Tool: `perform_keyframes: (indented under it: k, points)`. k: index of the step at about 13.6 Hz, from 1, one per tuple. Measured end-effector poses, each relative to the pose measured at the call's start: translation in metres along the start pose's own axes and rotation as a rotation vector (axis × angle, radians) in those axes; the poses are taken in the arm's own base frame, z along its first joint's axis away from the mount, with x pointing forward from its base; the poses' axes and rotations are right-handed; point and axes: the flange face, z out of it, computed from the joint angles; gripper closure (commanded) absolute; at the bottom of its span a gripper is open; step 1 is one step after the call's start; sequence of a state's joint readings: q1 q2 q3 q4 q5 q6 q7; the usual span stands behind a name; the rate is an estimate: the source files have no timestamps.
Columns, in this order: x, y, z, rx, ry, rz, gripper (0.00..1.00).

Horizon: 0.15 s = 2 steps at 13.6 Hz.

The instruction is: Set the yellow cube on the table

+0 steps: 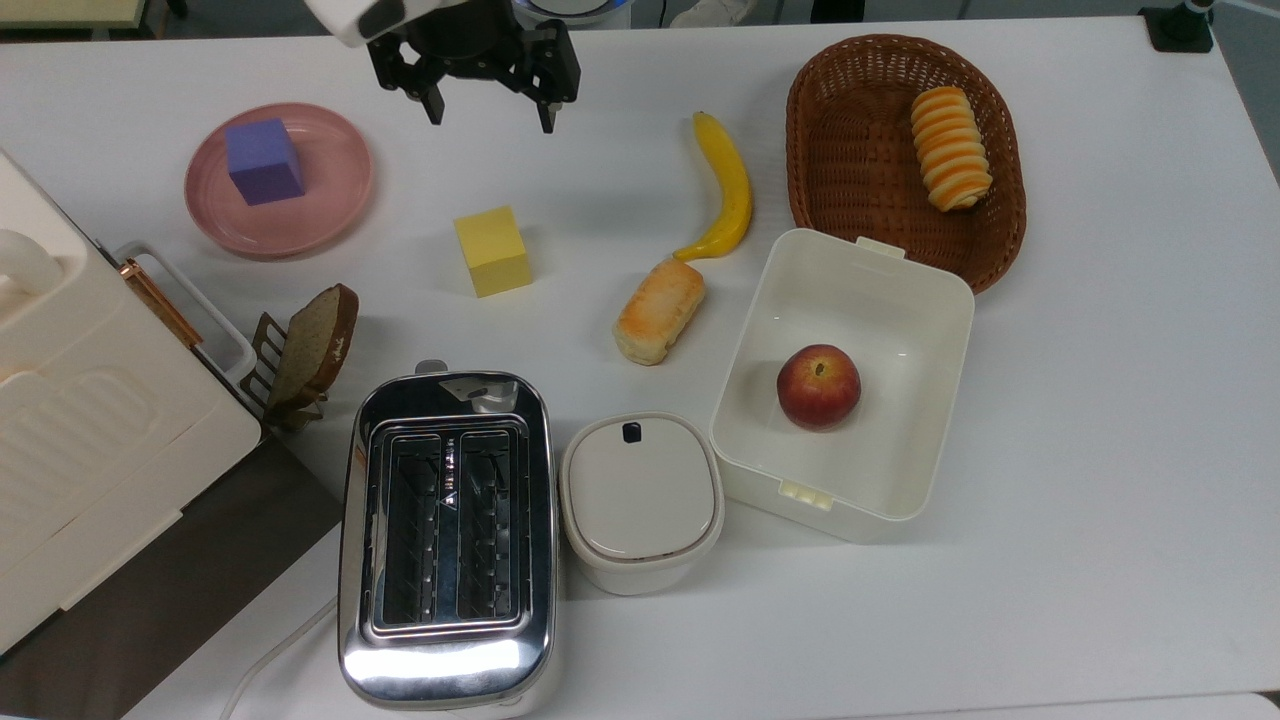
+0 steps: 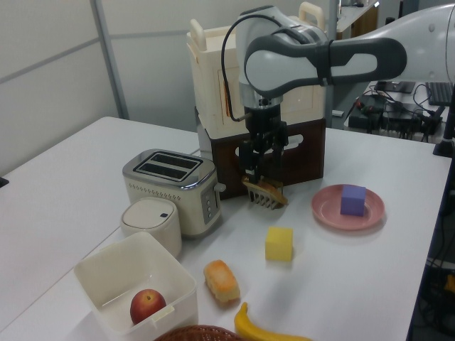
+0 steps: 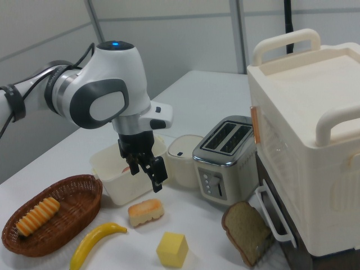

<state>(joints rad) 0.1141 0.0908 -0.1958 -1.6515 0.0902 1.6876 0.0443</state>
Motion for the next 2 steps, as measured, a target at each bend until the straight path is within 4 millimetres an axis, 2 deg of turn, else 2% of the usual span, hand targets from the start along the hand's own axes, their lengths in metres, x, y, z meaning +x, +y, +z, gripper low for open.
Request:
perform_keyframes:
  k: [2]
  points:
    - [0.0008,0.0076,-0.0034,0.027,0.004,0.055,0.00]
